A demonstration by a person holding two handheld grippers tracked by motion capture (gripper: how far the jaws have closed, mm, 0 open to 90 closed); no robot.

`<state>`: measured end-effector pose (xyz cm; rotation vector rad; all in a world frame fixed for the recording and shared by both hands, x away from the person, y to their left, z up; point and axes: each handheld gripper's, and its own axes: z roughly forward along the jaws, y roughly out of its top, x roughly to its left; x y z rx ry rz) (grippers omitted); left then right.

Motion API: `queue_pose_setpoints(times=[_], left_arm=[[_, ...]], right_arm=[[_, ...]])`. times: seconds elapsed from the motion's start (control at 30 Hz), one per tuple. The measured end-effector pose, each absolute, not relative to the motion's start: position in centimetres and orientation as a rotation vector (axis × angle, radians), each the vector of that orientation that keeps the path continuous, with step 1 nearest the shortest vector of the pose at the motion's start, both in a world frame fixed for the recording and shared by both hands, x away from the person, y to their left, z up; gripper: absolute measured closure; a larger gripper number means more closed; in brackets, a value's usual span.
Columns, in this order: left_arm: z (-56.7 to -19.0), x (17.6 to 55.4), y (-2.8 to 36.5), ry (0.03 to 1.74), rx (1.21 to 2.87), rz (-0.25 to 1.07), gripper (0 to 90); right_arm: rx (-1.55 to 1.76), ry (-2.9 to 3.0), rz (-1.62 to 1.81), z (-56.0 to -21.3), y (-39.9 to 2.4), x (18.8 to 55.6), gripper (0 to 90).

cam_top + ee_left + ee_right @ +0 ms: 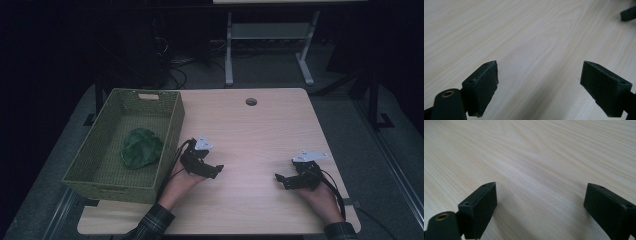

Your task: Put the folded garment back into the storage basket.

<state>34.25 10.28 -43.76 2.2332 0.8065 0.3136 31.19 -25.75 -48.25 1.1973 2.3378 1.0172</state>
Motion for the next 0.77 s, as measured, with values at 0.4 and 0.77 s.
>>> queue_pose_setpoints(times=[0.4,0.77], left_arm=[[-46.9,34.4,10.0,0.797,2.271,0.345,13.9],[-47.8,34.3,10.5,0.791,2.23,0.347,12.6]], right_arm=[[1.197,2.338,1.017,-48.2,-25.7,31.2,10.9],[1.197,2.338,1.017,-48.2,-25.7,31.2,10.9]])
